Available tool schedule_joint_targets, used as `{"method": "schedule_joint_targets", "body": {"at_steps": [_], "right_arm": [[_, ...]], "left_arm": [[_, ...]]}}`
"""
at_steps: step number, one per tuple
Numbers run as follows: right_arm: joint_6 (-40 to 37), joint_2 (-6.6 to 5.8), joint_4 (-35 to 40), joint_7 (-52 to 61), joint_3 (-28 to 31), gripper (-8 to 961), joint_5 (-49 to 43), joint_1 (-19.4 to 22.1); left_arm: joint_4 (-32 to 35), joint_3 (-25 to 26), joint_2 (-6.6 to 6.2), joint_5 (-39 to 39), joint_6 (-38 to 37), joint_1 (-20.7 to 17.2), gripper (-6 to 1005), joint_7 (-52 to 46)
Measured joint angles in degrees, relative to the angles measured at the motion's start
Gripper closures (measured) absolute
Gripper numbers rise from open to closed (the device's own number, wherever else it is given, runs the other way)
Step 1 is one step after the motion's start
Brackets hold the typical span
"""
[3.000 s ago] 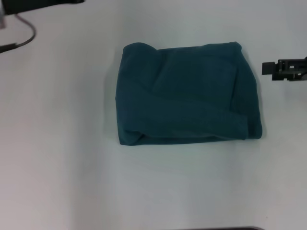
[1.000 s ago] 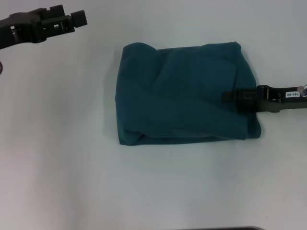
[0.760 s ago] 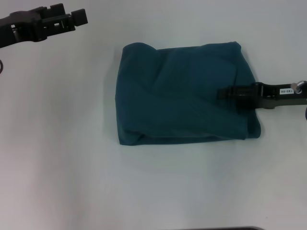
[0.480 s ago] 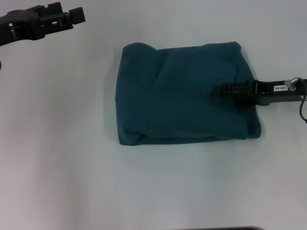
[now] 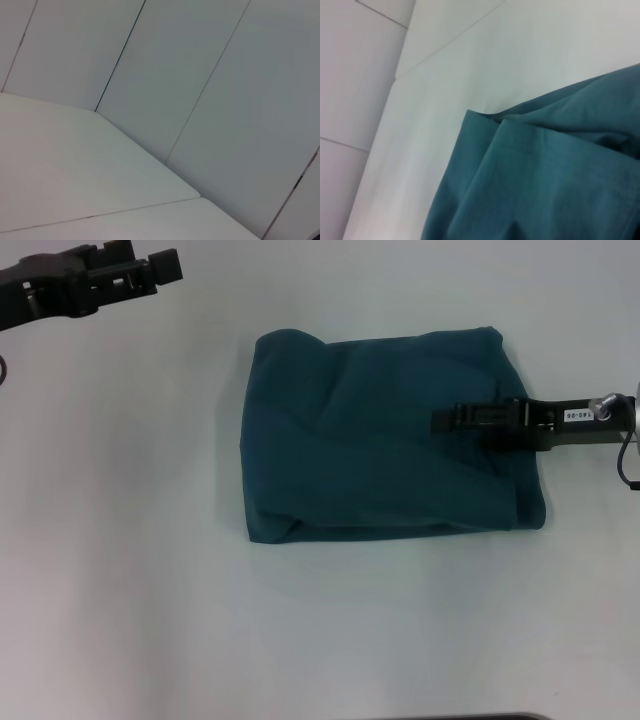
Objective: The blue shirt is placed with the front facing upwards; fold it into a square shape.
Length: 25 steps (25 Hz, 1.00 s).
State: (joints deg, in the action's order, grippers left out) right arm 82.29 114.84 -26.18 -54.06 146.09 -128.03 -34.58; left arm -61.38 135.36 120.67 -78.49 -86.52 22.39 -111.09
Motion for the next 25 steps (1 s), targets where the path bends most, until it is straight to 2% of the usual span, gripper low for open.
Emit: {"method": "schedule_joint_targets", "body": {"at_steps": [14,20,25], "right_arm": [[-4.60,0.56,0.21,-0.92,0.20,155,0.98,0.17],[-5.29,0.87,0.78,-2.04,0.04,360,1.92,-0.29],[-5.31,0.91,0.87,-2.22,0.08,480,2.00,-0.41]], "left_arm": [[0.81,-0.08,-0.12,0.01,0.77,0.29,36,0.08],[0.82,-0.10,-0.18,0.45,0.91,0.36,36,0.08],[0.82,-0.10,-0.18,0.54,1.22,0.47,36,0.08]]}}
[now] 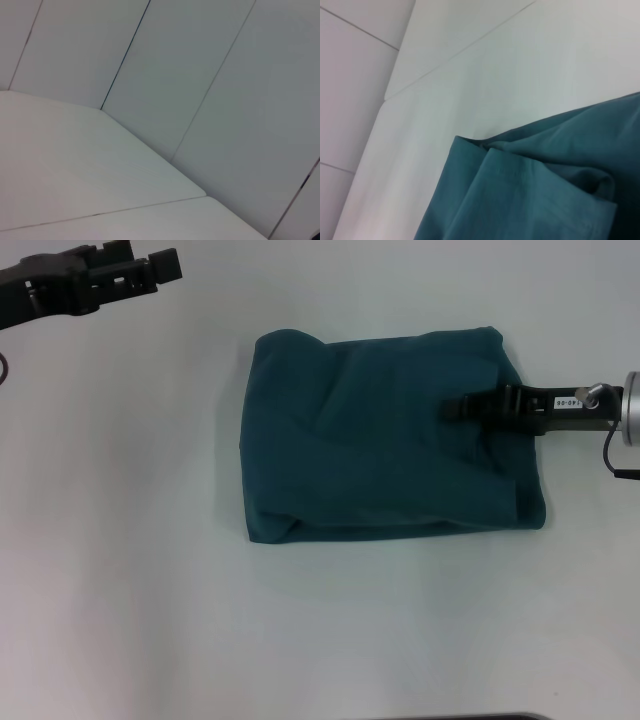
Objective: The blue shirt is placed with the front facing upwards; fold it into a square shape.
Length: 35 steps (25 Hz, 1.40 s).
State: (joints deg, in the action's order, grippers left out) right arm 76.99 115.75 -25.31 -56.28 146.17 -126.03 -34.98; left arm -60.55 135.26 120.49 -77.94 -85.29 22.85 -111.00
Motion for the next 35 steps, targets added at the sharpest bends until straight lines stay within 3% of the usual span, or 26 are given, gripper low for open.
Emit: {"method": "schedule_joint_targets", "body": {"at_steps": [5,11,16,23,35], "right_arm": [[0.00,0.00,0.00,-0.13,0.13,600,0.16,0.15],[0.47,-0.13,-0.02,-1.43,0.24,845,3.22,0.59],[3.84,-0.59,-1.09,-1.96,0.18,926,6.29,0.39],[8.30,-0.80,-4.39,-1.94,0.21,914,8.91,-0.42],[12.36,-2.72,-6.53,-0.59,0.10,892,12.01,-0.38]], "left_arm": [[0.00,0.00,0.00,0.05,0.14,0.11,35,0.00],[0.02,0.00,0.00,0.38,0.13,0.17,35,-0.17],[0.31,0.00,0.00,0.86,0.23,0.24,35,-0.20],[0.79,0.00,-0.17,0.88,1.09,0.35,35,-0.31],[1.19,0.00,-0.40,0.92,1.68,0.44,36,-0.64]]}}
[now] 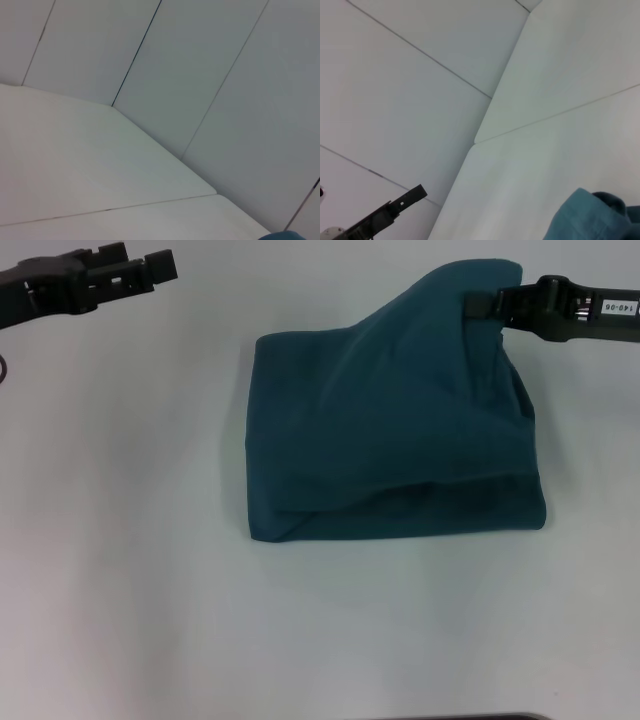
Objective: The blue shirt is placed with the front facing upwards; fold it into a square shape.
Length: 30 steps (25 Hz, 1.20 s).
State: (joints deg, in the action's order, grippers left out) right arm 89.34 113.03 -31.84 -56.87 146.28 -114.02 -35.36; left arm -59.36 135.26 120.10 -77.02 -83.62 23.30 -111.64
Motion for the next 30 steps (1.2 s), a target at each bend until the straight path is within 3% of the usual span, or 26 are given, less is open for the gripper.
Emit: {"method": "schedule_joint_targets", "body": {"at_steps": [7,30], "right_arm": [[1.17,-0.50,-1.14,0.85,0.13,880,0.10,0.46],[-0.44,-1.42,-0.49,1.15,-0.17,839,-0.39,3.55]], "left_arm": [[2.12,0.00,-0.62,0.03,0.06,0.71,35,-0.20],[2.42,-0.09,-0.66,0.03,0.03,1.18,35,-0.51]]}}
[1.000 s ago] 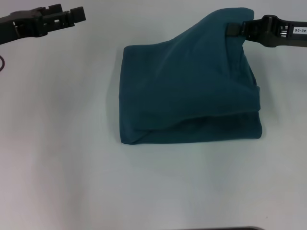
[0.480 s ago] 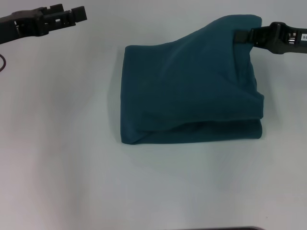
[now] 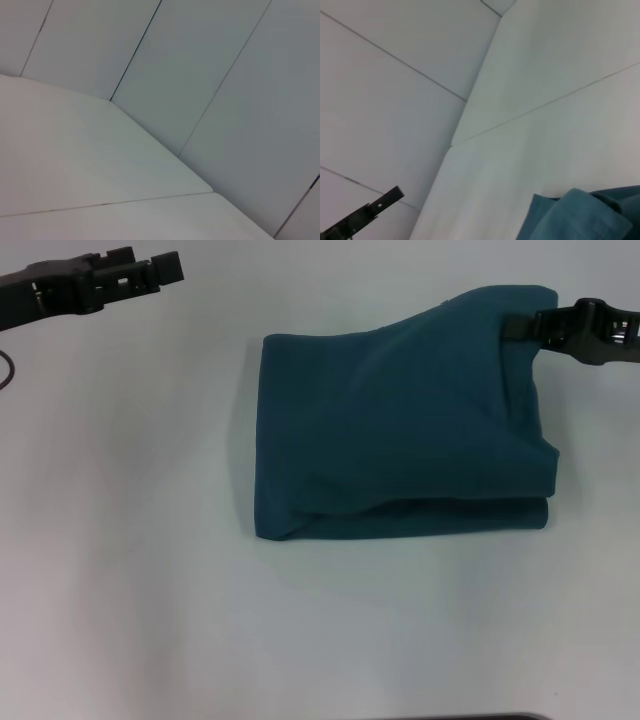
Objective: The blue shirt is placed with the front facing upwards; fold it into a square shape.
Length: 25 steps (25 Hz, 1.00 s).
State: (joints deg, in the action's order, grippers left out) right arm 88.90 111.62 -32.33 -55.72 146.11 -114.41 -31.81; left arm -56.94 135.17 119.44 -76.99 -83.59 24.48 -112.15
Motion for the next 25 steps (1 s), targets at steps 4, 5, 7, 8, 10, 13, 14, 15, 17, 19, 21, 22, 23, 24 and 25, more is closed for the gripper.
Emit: {"method": "schedule_joint_targets", "body": {"at_steps": [4,5,7,8,10,13,14,15,17,19,21,22,23,24,25], "right_arm": [[-0.33,0.00,0.06,0.00,-0.03,832,-0.03,0.46],[-0.26,-0.01,0.07,0.00,-0.03,830,-0.03,0.52],[0.21,-0.07,0.08,0.01,-0.04,826,-0.02,0.58],[0.59,-0.11,0.08,0.00,-0.04,825,0.00,0.58],[1.73,-0.18,-0.05,-0.01,-0.03,821,0.12,0.48],[3.68,-0.18,-0.35,-0.02,0.16,816,0.34,-0.01],[4.15,-0.19,-0.40,-0.02,0.22,814,0.41,-0.15],[4.52,-0.21,-0.43,-0.02,0.25,812,0.61,-0.28],[5.17,-0.27,-0.47,-0.01,0.33,809,1.25,-0.37],[5.71,-0.45,-0.55,0.00,0.37,805,2.29,-0.28],[5.96,-0.75,-0.76,0.10,0.38,801,3.18,0.00],[6.08,-0.91,-0.95,0.23,0.39,800,3.57,0.19],[6.12,-1.04,-1.10,0.39,0.40,798,3.80,0.36],[6.13,-1.13,-1.21,0.52,0.40,796,3.93,0.51],[6.12,-1.19,-1.27,0.62,0.40,794,3.97,0.65]], "left_arm": [[0.00,0.05,0.00,0.00,0.00,0.03,36,0.00],[0.00,0.06,0.00,0.01,0.00,0.04,36,0.00],[-0.01,0.05,0.00,0.12,0.00,0.12,36,0.00],[-0.01,0.05,0.00,0.20,0.00,0.15,36,0.00],[0.00,0.06,0.00,0.54,0.00,0.24,36,0.00],[0.06,0.09,0.00,0.64,0.00,0.29,35,-0.03],[0.09,0.09,0.00,0.66,0.00,0.29,35,-0.06],[0.12,0.09,0.00,0.66,0.00,0.30,35,-0.07],[0.15,0.09,0.00,0.68,0.00,0.31,35,-0.08],[0.17,0.09,0.00,0.72,0.00,0.31,35,-0.09],[0.17,0.09,0.00,0.78,0.00,0.31,35,-0.17],[0.17,0.10,0.00,0.79,0.00,0.31,35,-0.20],[0.17,0.09,0.00,0.79,-0.02,0.31,35,-0.23],[0.17,0.09,0.00,0.79,-0.05,0.31,35,-0.24],[0.17,0.09,0.00,0.79,-0.07,0.31,36,-0.24]]}}
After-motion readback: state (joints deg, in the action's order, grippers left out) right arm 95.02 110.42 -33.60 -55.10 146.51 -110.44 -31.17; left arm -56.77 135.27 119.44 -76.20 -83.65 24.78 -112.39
